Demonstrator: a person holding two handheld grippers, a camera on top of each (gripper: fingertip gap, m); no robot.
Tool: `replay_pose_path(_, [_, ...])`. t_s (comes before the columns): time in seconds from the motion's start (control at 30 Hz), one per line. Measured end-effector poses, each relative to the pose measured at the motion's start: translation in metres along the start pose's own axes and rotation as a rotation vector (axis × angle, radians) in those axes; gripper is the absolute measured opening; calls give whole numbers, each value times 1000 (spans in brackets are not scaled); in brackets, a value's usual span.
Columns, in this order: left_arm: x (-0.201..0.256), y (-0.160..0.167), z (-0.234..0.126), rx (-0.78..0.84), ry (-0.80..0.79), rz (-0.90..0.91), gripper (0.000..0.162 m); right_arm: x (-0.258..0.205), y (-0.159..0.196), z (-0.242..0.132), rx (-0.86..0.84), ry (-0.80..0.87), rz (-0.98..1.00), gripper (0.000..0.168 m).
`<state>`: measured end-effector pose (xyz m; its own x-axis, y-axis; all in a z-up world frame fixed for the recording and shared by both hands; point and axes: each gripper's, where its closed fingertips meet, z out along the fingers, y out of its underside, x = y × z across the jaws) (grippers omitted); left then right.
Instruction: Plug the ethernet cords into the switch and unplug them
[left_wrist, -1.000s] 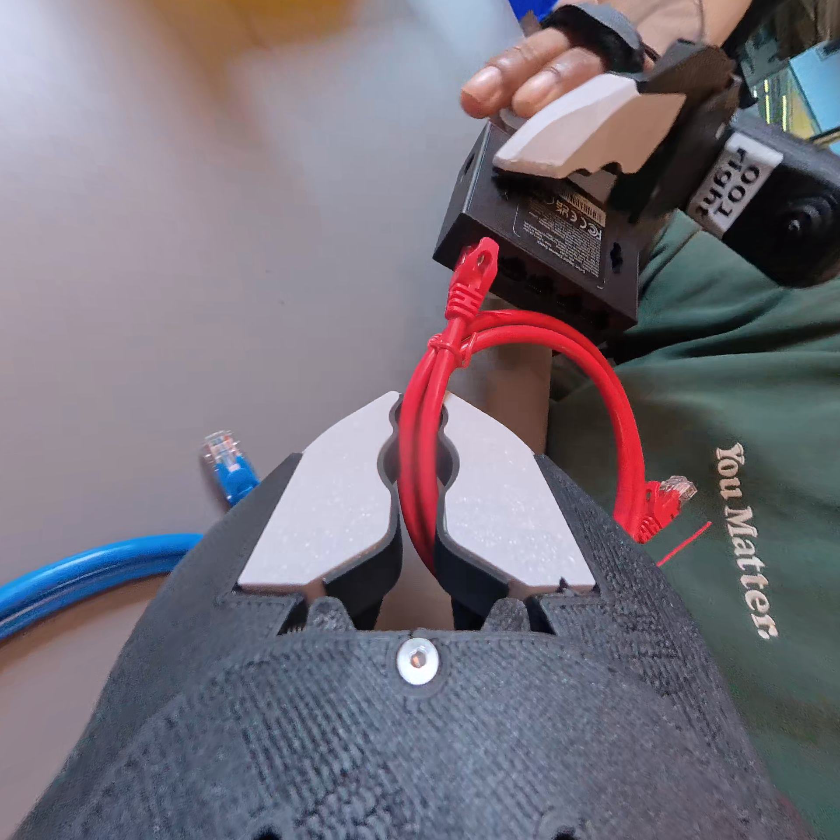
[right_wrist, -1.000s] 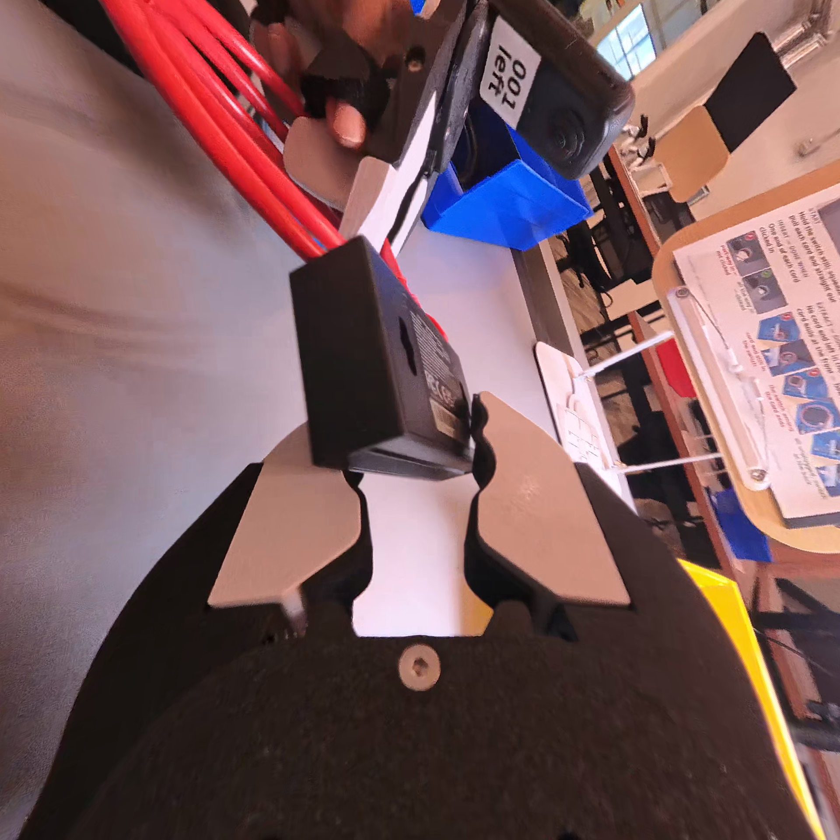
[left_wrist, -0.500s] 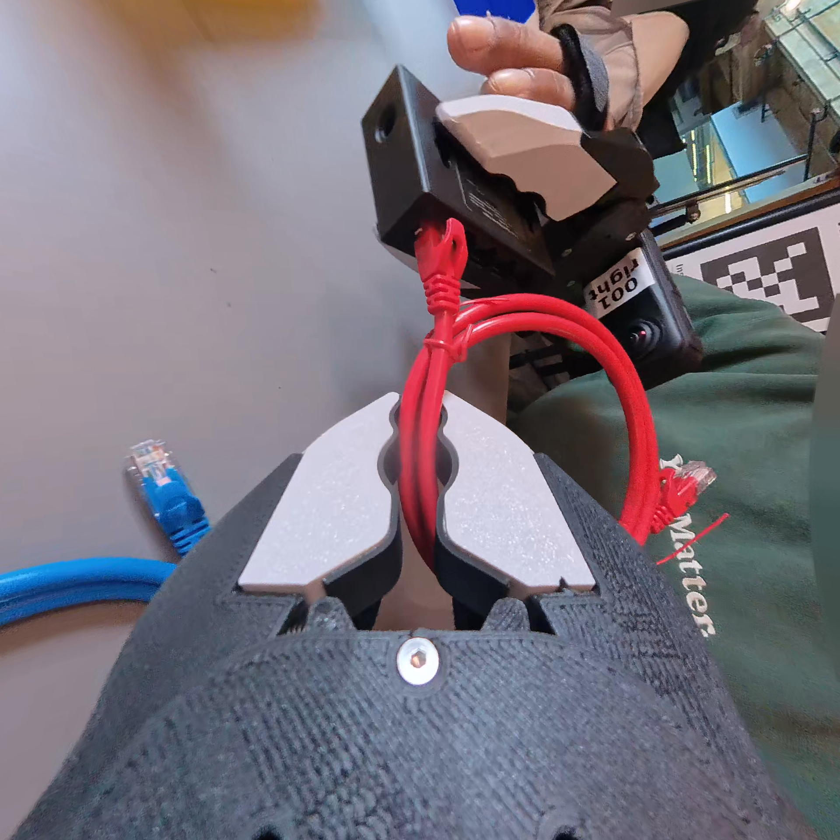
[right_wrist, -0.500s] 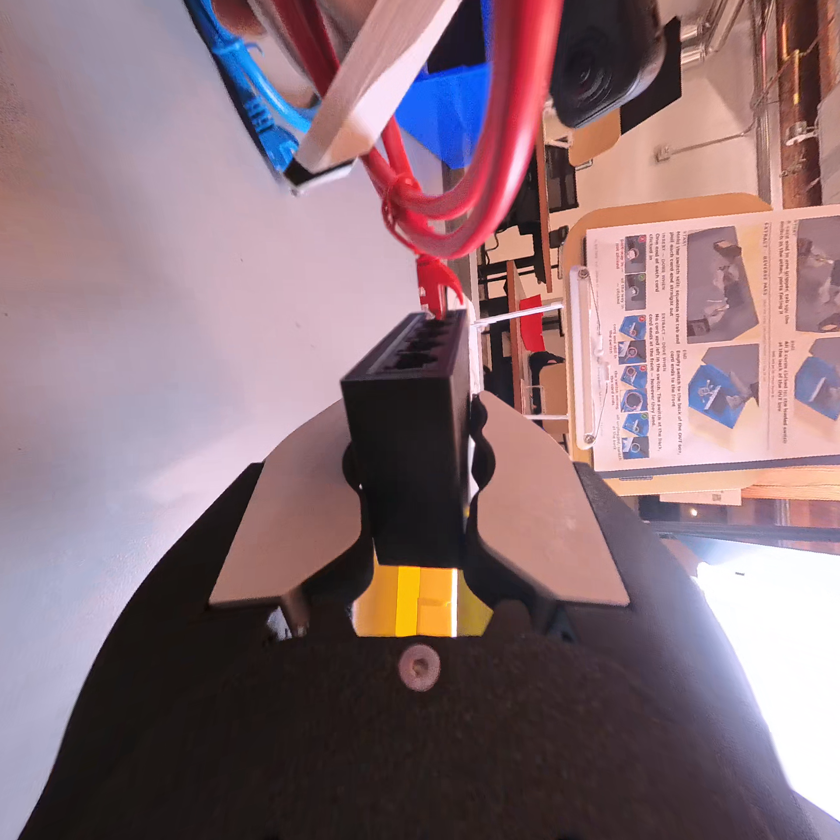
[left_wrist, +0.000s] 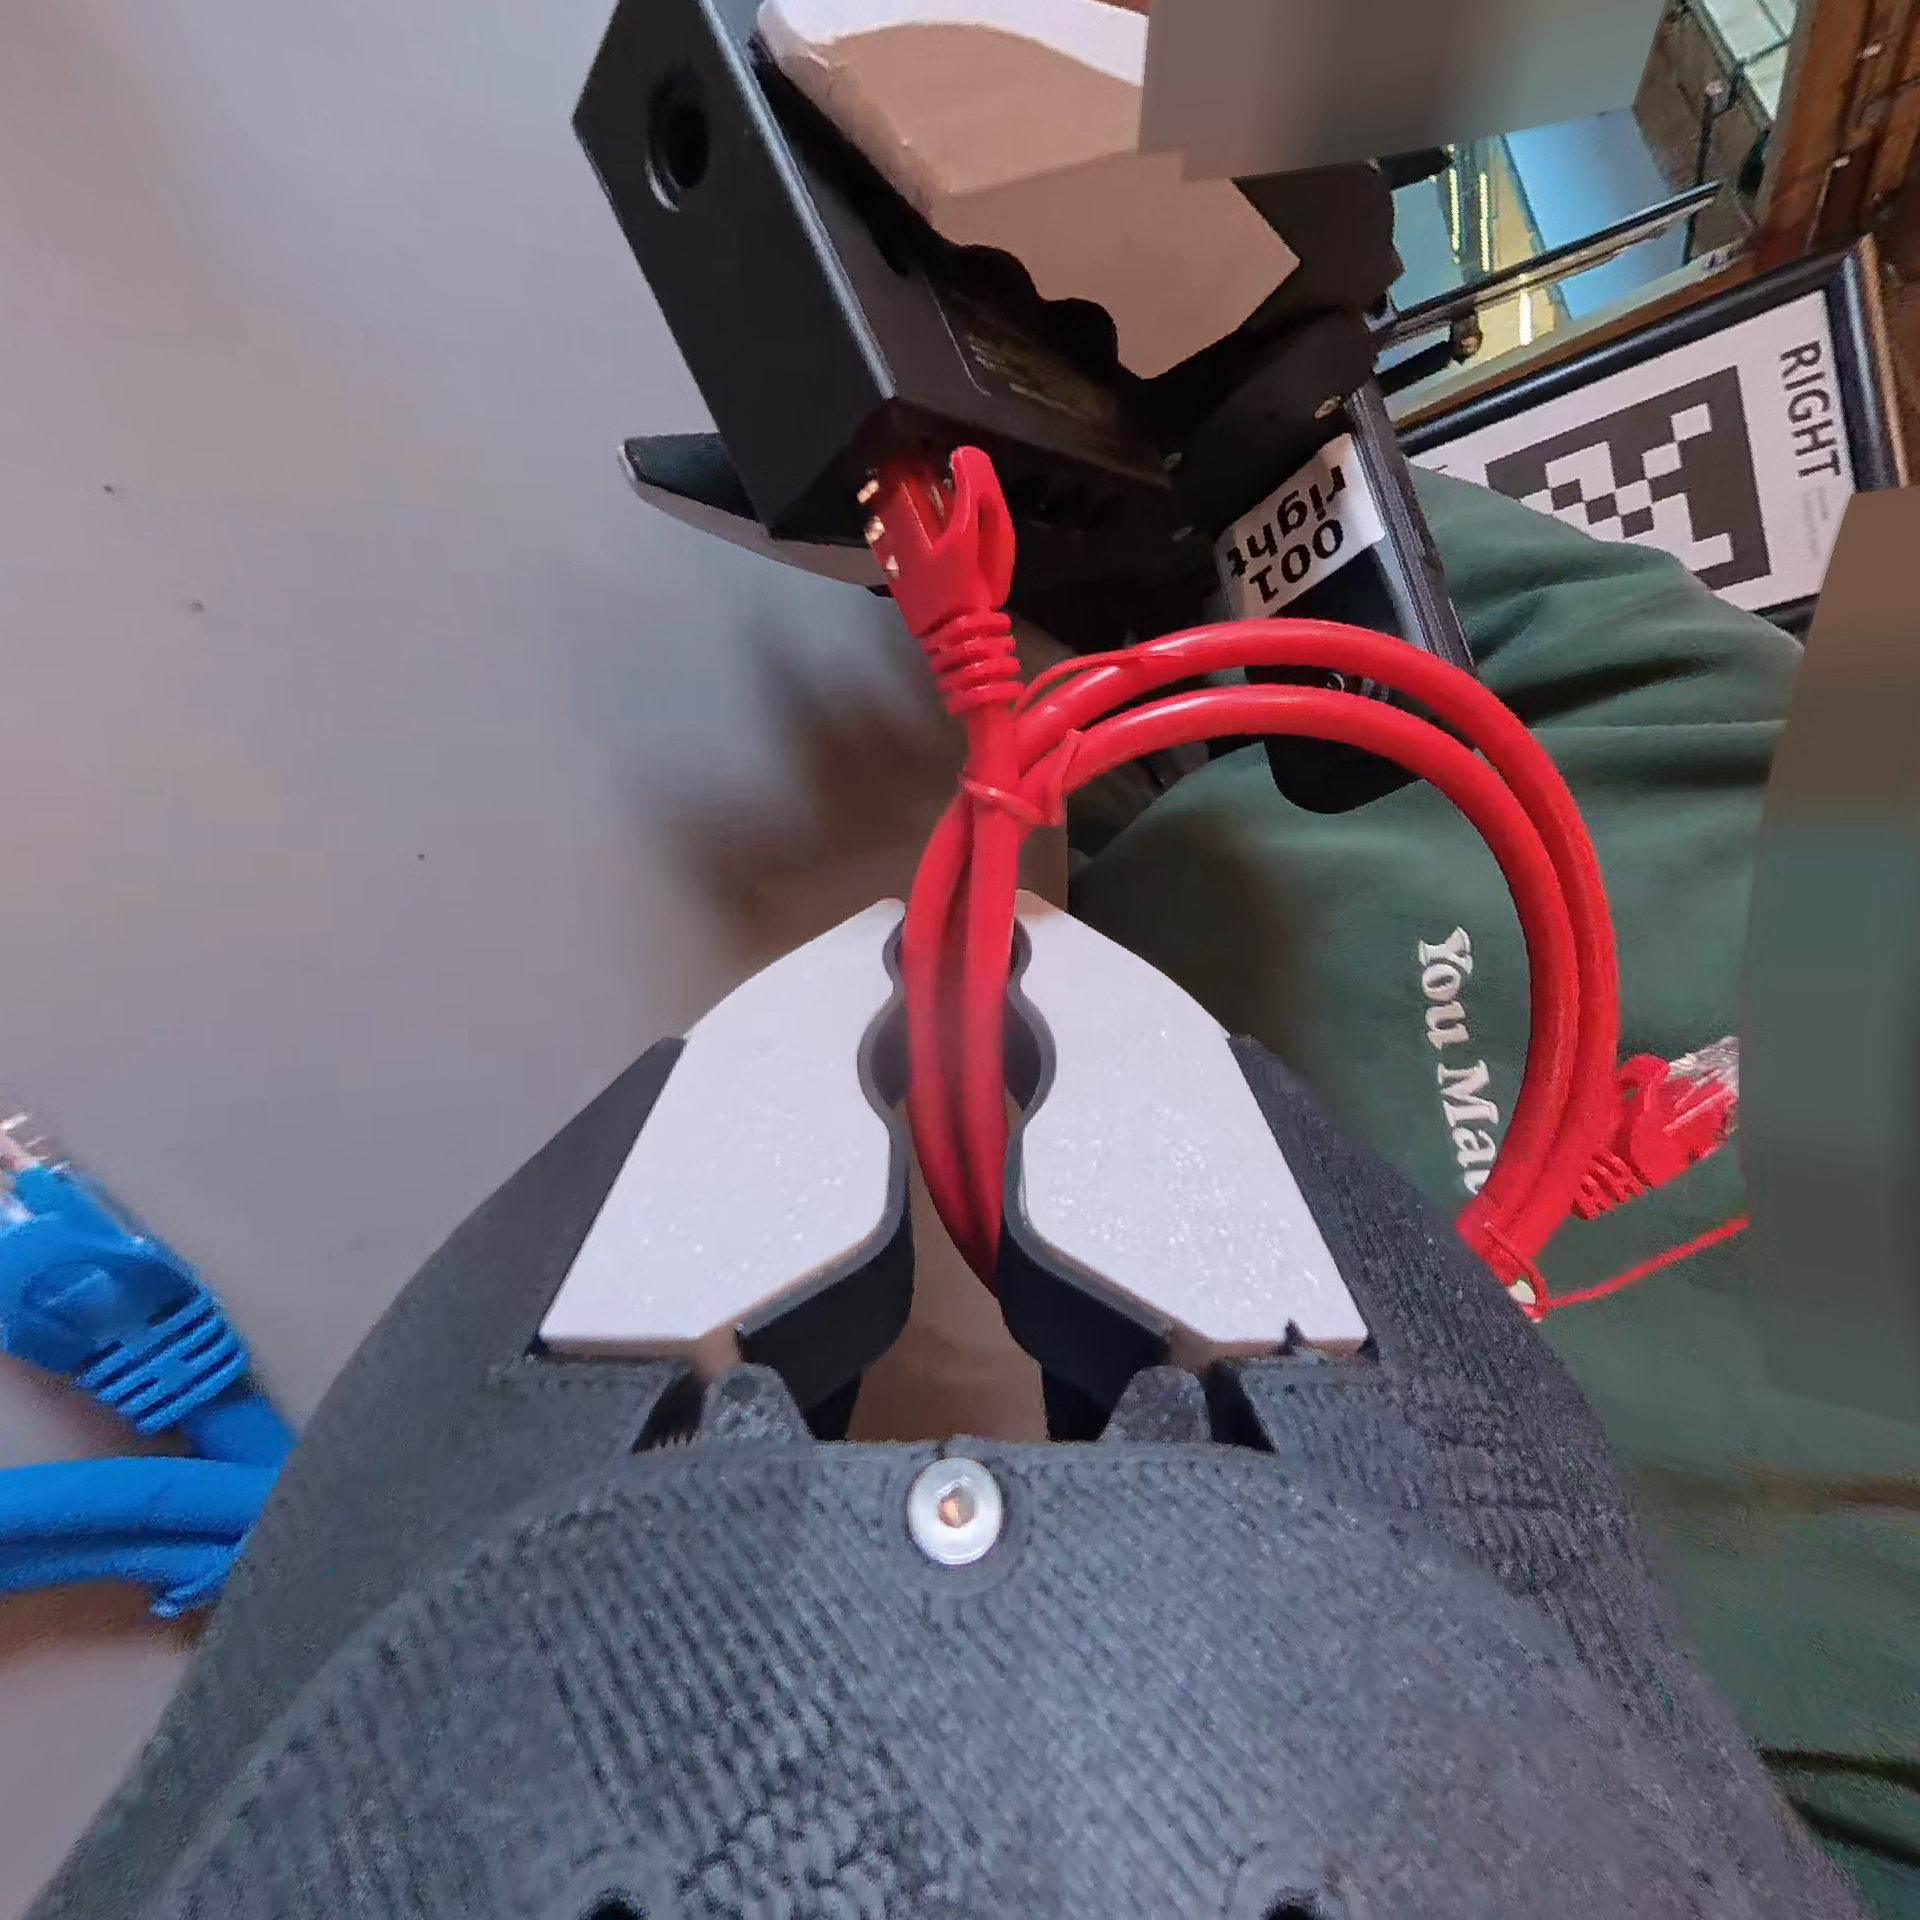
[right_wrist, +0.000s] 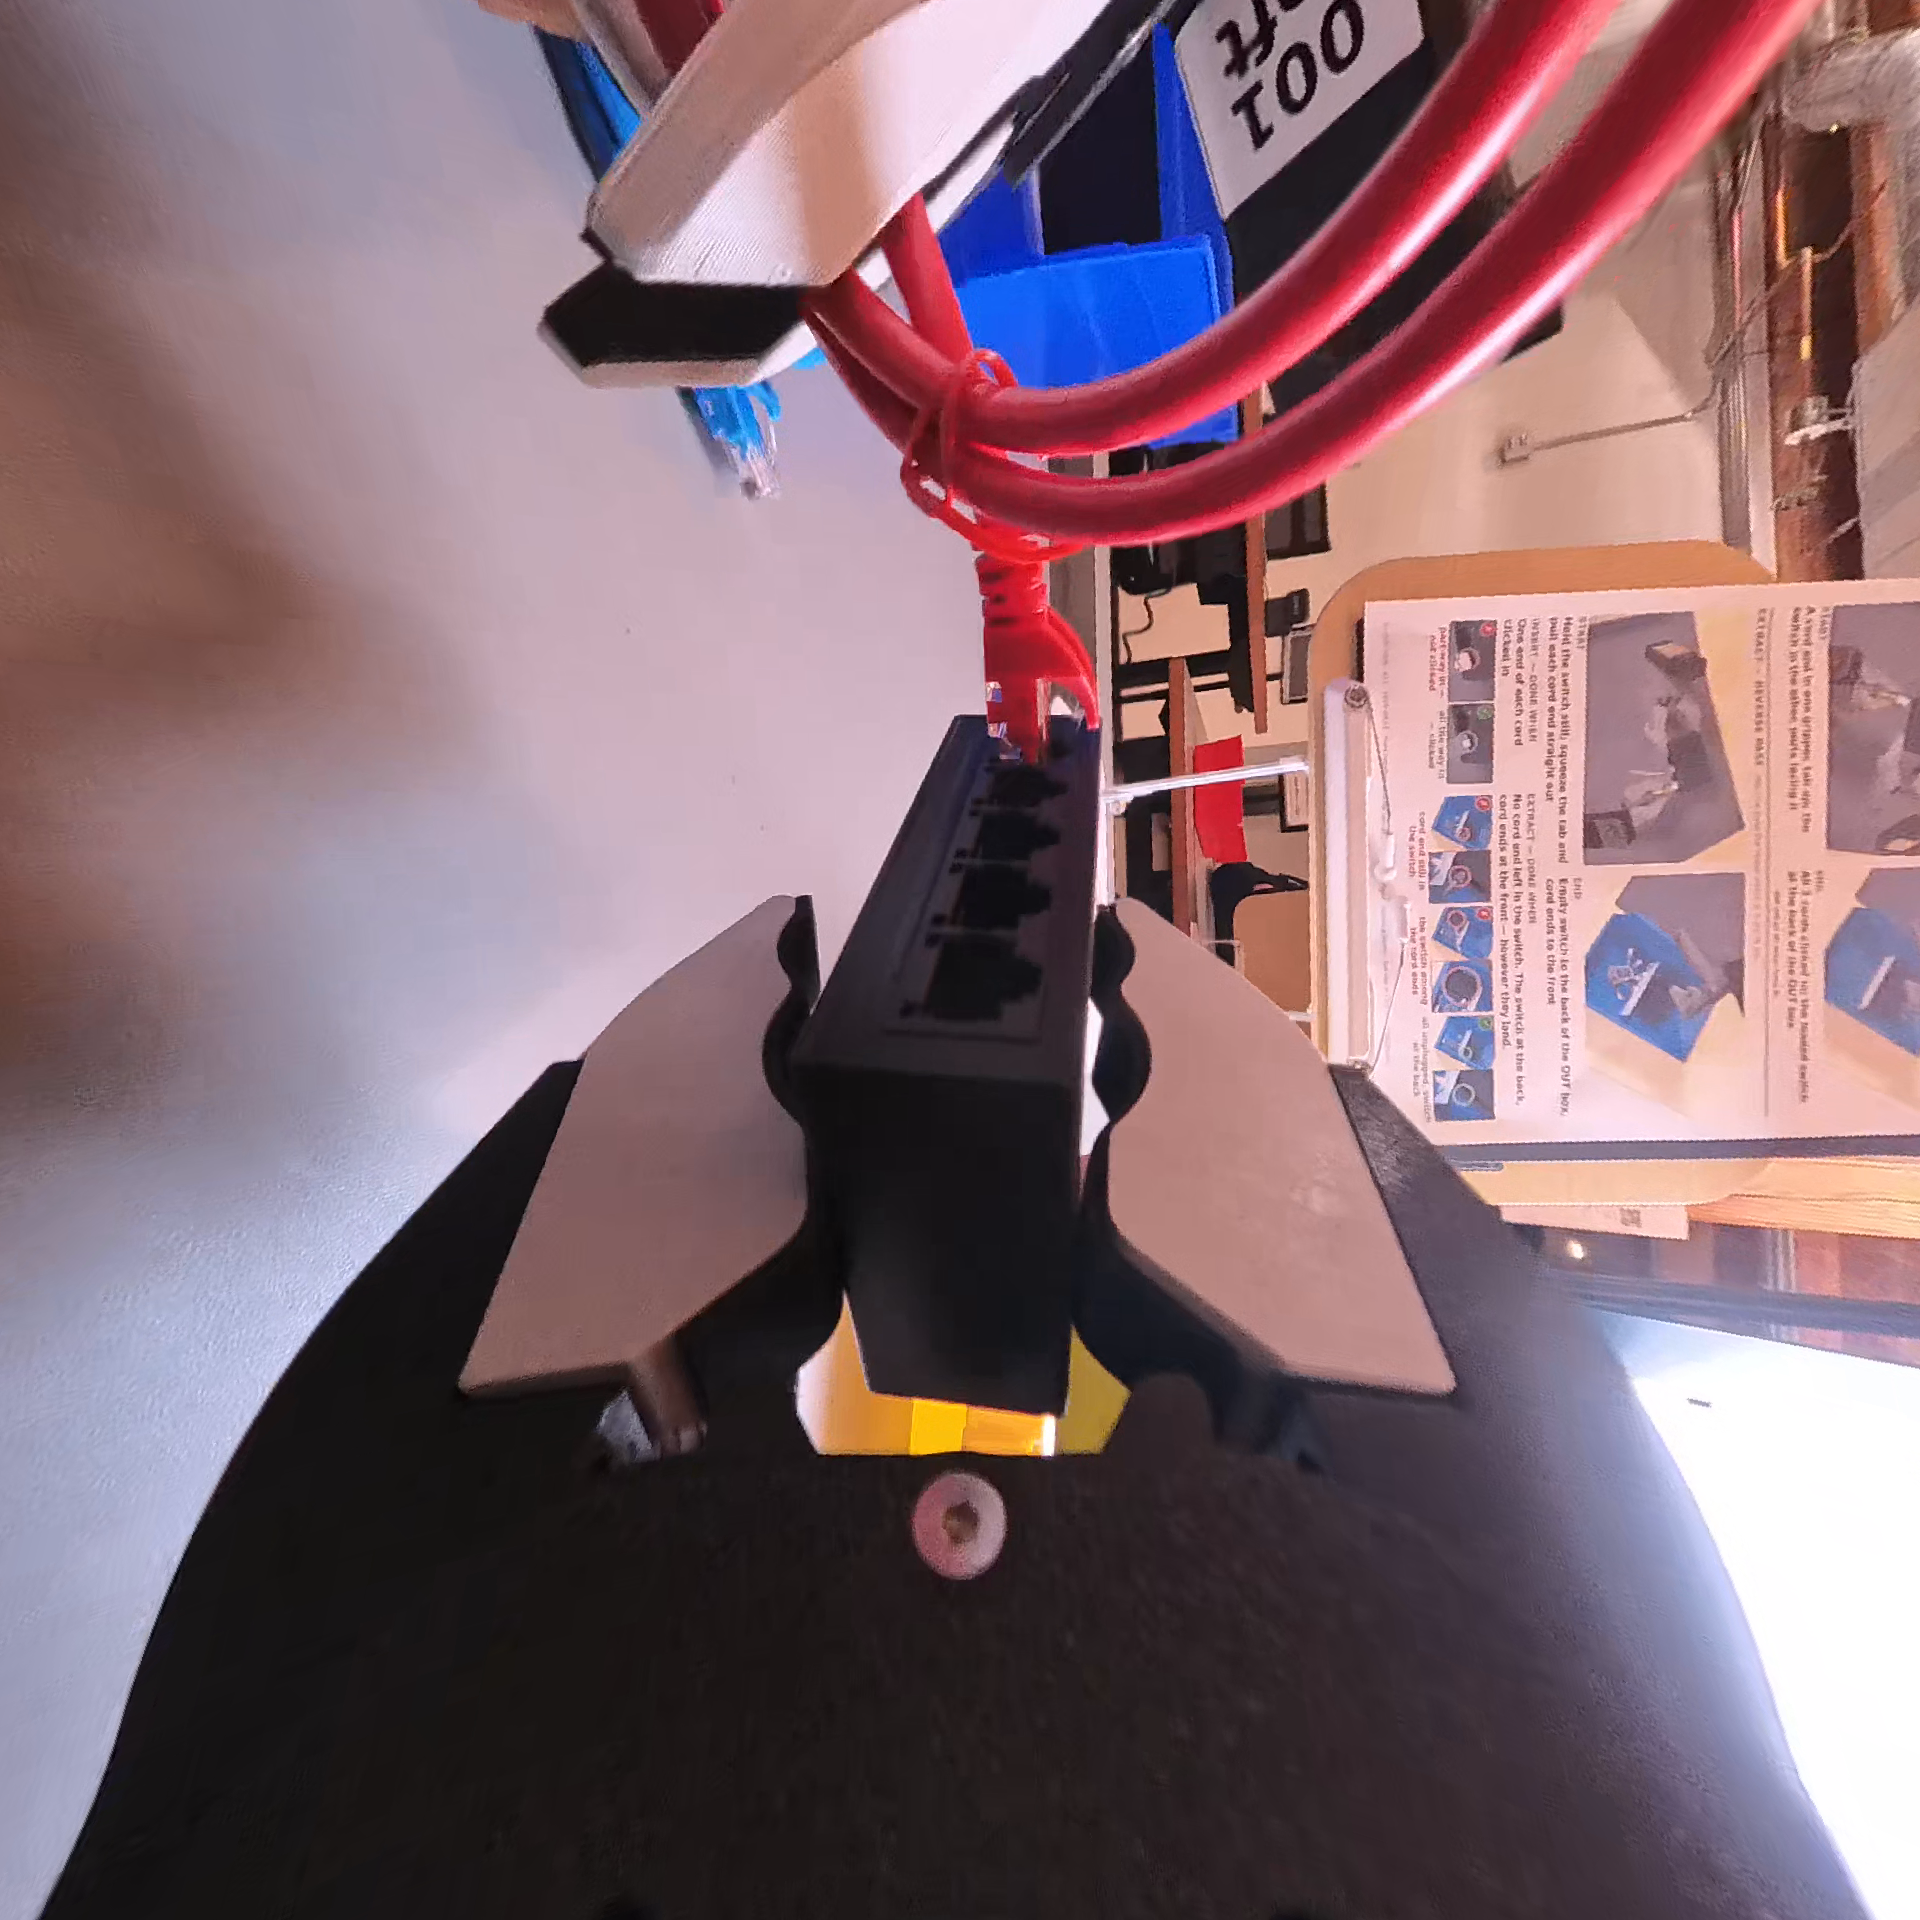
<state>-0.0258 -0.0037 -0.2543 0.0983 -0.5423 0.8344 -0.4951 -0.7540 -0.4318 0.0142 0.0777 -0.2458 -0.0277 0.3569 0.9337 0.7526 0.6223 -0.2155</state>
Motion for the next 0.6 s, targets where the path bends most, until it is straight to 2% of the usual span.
replay_pose_path(0.1, [9,-2,-4,5,10,69,21,5,-5,-6,28,9,23,52])
replay_pose_path(0.2, [18,-15,-22,82,-10,179,40,10,-7,-11,52,9,52,51])
replay_pose_path(0.27, [22,-25,-43,157,-45,259,40,12,-4,-14,59,3,56,51])
replay_pose_path(0.33, [13,-41,-73,279,-159,293,40,13,-1,-16,70,-2,46,51])
replay_pose_path(0.37, [-5,-47,-90,320,-290,285,40,12,1,-16,60,-9,45,51])
replay_pose_path(0.43, [-51,-41,-120,288,-607,278,36,12,4,-15,56,-15,56,51])
replay_pose_path(0.47, [-65,-32,-125,228,-685,269,33,12,6,-14,49,-19,58,51])
replay_pose_path(0.6, [-70,-17,-96,80,-687,308,29,10,15,-10,10,-26,58,51])
